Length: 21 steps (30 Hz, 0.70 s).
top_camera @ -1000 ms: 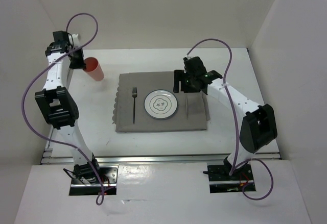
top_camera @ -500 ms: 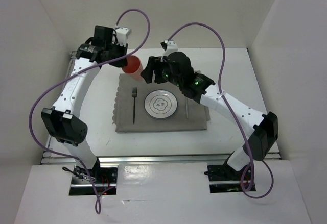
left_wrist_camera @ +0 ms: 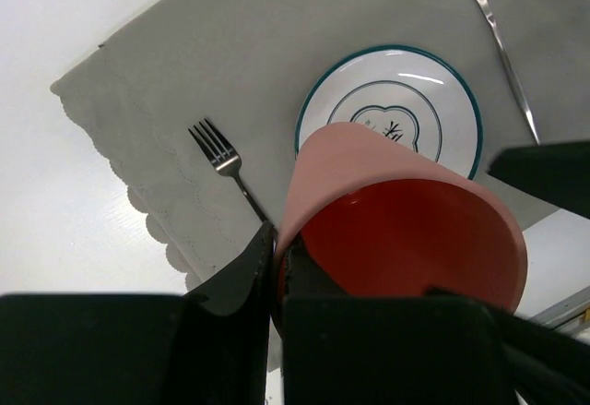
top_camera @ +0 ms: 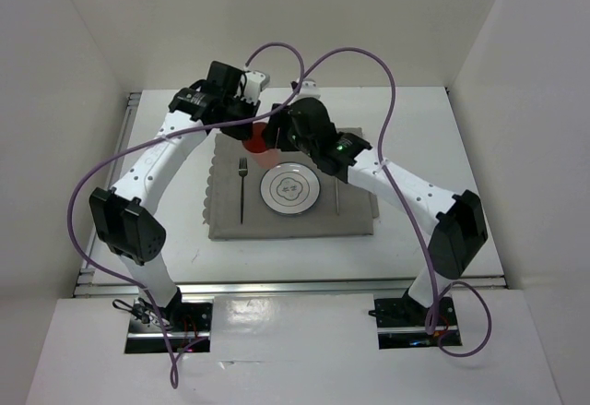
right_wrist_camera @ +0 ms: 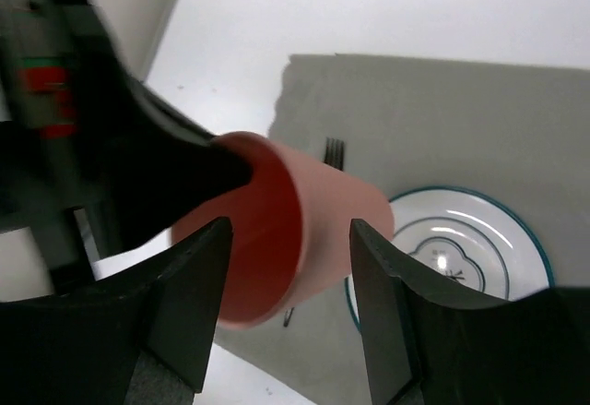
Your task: Set the dinner table for one person
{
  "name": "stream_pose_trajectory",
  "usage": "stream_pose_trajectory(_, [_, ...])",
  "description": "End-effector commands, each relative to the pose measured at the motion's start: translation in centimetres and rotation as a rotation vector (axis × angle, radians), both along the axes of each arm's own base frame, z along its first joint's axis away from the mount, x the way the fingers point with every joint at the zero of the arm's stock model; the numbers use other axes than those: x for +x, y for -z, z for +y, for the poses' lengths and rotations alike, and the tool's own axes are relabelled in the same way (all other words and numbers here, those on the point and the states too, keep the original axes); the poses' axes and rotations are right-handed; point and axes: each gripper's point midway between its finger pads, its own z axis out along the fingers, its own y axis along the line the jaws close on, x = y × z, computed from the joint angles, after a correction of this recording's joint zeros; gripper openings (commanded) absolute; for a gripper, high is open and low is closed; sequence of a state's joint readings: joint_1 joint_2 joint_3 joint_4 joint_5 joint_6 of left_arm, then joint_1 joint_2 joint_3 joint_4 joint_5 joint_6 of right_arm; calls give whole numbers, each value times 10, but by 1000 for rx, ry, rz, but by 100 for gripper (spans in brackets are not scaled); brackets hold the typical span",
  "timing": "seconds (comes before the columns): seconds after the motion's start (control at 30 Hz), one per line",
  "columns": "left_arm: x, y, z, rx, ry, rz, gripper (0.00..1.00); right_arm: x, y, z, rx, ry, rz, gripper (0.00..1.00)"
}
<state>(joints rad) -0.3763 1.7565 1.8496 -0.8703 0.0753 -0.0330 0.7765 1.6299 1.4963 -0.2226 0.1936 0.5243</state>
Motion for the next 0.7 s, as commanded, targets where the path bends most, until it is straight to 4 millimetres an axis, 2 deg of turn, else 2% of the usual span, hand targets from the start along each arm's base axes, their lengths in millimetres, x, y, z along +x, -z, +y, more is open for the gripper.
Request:
stream_pose_trajectory(0.0, [-3, -26, 4, -17, -28, -70, 0, 9, 5, -8, -25, 88, 31, 61])
stream_pose_trajectory(0.03, [-4, -26, 1, -11, -23, -73, 0, 8, 13, -11, -40, 96, 40, 61])
stream_pose_trajectory(0.07, [-6, -30, 2, -16, -24, -83, 0, 8, 12, -11, -31, 96, 32, 60])
stream_pose_trajectory(0.1, [-7, -27, 2, -12, -23, -74, 0, 6, 13, -13, -27, 96, 29, 55])
stream_pose_trajectory(0.13, [-7, -27, 2, -12, -23, -74, 0, 5, 23, -14, -40, 96, 40, 51])
stream_pose_trajectory(0.2, [-11, -27, -1, -12, -13, -73, 0, 4, 25, -15, -48, 96, 47, 44])
stream_pose_trajectory(0.23, [-13, -23, -3, -16, -4, -60, 0, 5, 30, -13, -47, 100, 60, 36])
stream_pose_trajectory(0.33, [-19, -27, -6, -28, 13, -66, 0, 6, 37, -15, -64, 112, 68, 22])
stream_pose_trajectory(0.37, [-22, -27, -12, -37, 31, -62, 0, 6, 37, -15, -64, 112, 68, 9])
stream_pose_trajectory(0.4, [-21, -25, -12, -37, 31, -63, 0, 7, 36, -17, -66, 120, 66, 3])
stream_pose_trajectory(0.43, [-23, -29, -13, -48, 39, -69, 0, 7, 39, -19, -79, 130, 72, 0])
stream_pose_trajectory(0.47, [-24, -29, -15, -54, 45, -66, 0, 7, 35, -19, -77, 130, 70, 0])
stream_pose_trajectory(0.53, [-25, -30, -17, -61, 53, -63, 1, 10, 43, -24, -115, 160, 84, 0])
stream_pose_trajectory(0.57, [-25, -30, -17, -61, 53, -63, 5, 12, 38, -26, -123, 164, 72, 0])
stream_pose_trajectory(0.6, [-25, -30, -17, -61, 53, -63, 19, 12, 44, -28, -147, 168, 77, 0])
stream_pose_trajectory(0.67, [-23, -26, -17, -58, 53, -55, 37, 15, 44, -31, -178, 183, 76, 0])
